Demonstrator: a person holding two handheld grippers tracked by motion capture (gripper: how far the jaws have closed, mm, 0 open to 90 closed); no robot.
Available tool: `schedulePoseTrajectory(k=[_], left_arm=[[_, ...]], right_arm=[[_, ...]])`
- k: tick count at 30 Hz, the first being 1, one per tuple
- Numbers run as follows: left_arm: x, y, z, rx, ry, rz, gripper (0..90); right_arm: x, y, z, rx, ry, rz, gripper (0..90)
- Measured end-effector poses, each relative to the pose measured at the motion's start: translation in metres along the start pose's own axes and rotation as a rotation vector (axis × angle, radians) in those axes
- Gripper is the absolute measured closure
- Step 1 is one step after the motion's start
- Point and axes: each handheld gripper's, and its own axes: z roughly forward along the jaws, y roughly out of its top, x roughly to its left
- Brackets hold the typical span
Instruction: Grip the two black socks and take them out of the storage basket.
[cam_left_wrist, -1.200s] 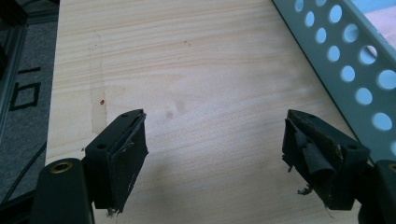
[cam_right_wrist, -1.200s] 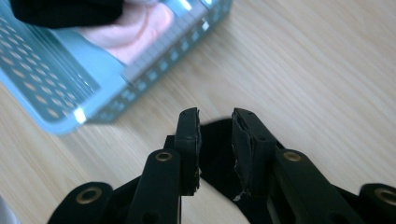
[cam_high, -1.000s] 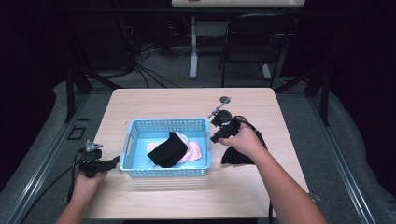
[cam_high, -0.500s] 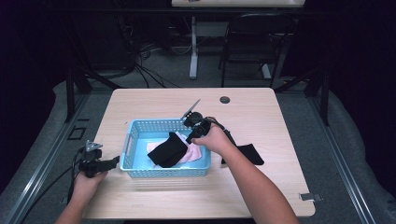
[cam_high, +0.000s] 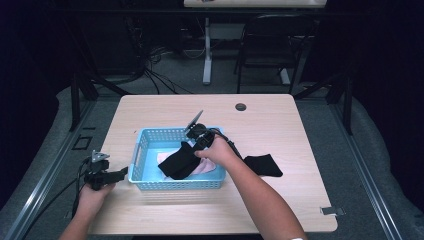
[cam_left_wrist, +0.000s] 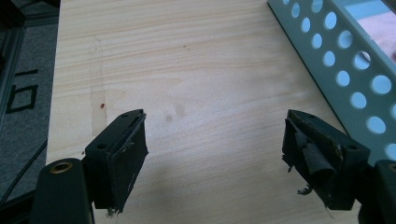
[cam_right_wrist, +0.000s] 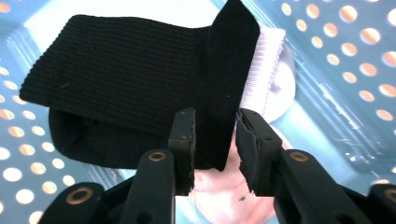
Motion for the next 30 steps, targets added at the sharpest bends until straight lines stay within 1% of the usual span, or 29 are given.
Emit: schedulePoseTrajectory(k=[1,3,4,5,6,9,12,13,14,17,18,19,21,23,26,30], left_arm=[[0.000,0.000,0.000,0.000,0.000,0.001,21.8],[0.000,0.000,0.000,0.000,0.000,-0.001,21.8],[0.000,0.000,0.000,0.001,0.000,-0.001,21.8],[0.000,0.000,0.000,0.000,0.000,-0.001,21.8],[0.000,0.000,0.000,0.000,0.000,0.000,21.8],[0.000,0.000,0.000,-0.001,0.001,-0.002,21.8],[0.000,0.000,0.000,-0.001,0.001,-0.001,21.9],[0.000,0.000,0.000,-0.001,0.000,-0.001,21.8],[0.000,0.000,0.000,-0.001,0.000,0.000,21.9],[0.000,0.000,0.000,-0.001,0.001,-0.001,21.8],[0.000,0.000,0.000,0.000,0.001,-0.002,21.8],[0.000,0.000,0.000,0.001,0.000,-0.001,21.8],[0.000,0.000,0.000,0.000,0.000,0.000,21.8],[0.000,0.000,0.000,0.000,0.001,-0.001,21.8],[0.000,0.000,0.000,-0.001,0.002,-0.001,21.8],[0.000,0.000,0.000,0.000,0.002,-0.001,21.8]], right_arm=[[0.000,0.000,0.002,-0.007,0.001,0.007,66.2],[0.001,0.001,0.006,0.013,0.001,0.017,65.0],[0.001,0.001,0.007,0.021,0.001,0.013,65.1],[0.002,0.001,0.008,0.024,0.002,0.019,66.1],[0.002,0.001,0.009,0.016,0.004,0.016,68.8],[0.005,0.002,0.008,0.026,-0.005,0.002,80.1],[0.005,0.002,0.006,0.024,0.002,-0.004,86.3],[0.005,0.002,0.005,0.035,0.006,-0.009,86.9],[0.006,0.002,0.006,0.030,0.011,-0.009,87.2],[0.008,0.001,0.004,0.035,0.002,-0.028,87.5],[0.008,0.001,0.004,0.026,0.008,-0.026,87.5],[0.008,0.001,0.002,0.030,0.004,-0.034,87.6],[0.009,0.001,0.000,0.021,0.009,-0.030,87.6],[0.010,0.001,-0.003,0.017,0.007,-0.043,87.7],[0.012,0.000,-0.008,-0.007,0.012,-0.043,87.8],[0.017,0.000,-0.018,-0.035,0.024,-0.058,87.9]])
